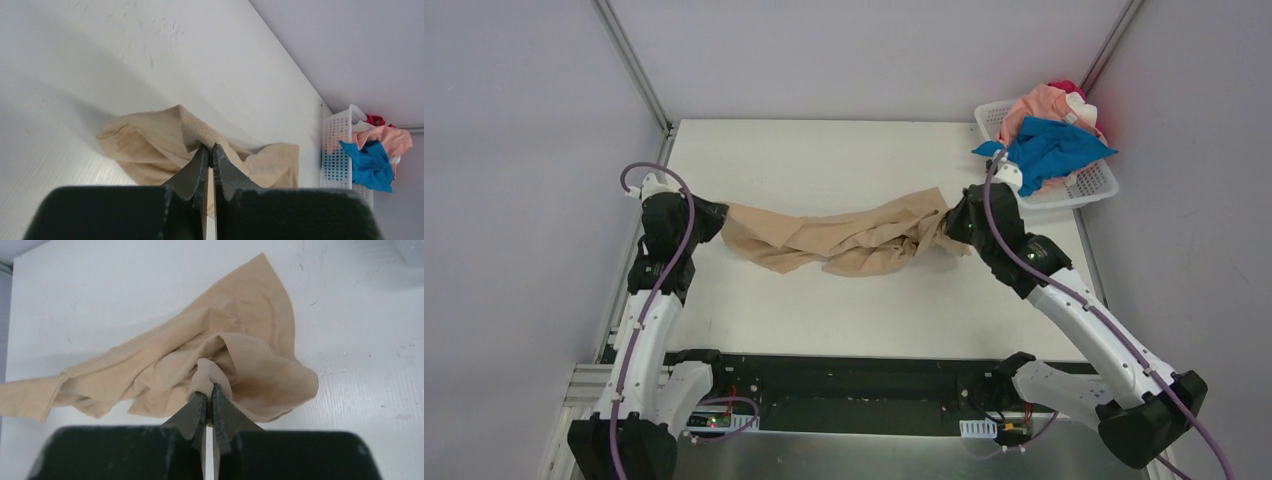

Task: Fold and stack the t-shirts
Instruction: Flatten out the tshirt

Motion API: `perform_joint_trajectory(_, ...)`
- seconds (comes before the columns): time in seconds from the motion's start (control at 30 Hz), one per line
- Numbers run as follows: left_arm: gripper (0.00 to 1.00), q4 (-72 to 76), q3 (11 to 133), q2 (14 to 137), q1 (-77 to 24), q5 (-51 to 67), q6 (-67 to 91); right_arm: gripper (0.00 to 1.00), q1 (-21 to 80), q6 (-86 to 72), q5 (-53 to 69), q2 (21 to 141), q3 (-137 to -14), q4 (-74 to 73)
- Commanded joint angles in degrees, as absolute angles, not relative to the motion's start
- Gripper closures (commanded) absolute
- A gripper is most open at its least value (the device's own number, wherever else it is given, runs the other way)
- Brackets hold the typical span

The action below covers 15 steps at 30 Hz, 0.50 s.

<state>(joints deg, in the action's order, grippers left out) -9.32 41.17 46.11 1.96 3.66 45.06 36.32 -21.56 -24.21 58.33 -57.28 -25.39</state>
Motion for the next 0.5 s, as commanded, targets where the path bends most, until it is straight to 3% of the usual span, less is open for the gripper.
perform_joint_trajectory(0.0, 1.00, -5.7, 49.2, 53.2, 2.1, 0.5, 45.5, 1.00, 27.7, -15.5, -12.6, 61.0, -64.4, -19.5)
perform_joint_trajectory(0.2, 1.00, -6.0, 62.7, 57.1, 2.1, 1.7, 42.7, 1.00, 20.9, -11.2, -4.7, 66.2, -80.0, -21.9)
perform_joint_trajectory(0.47, 1.00, -9.7, 73.8, 48.4, 2.1, -1.7, 38.9, 1.00, 20.6, -6.3, 1.6, 59.3, -90.8, -24.9)
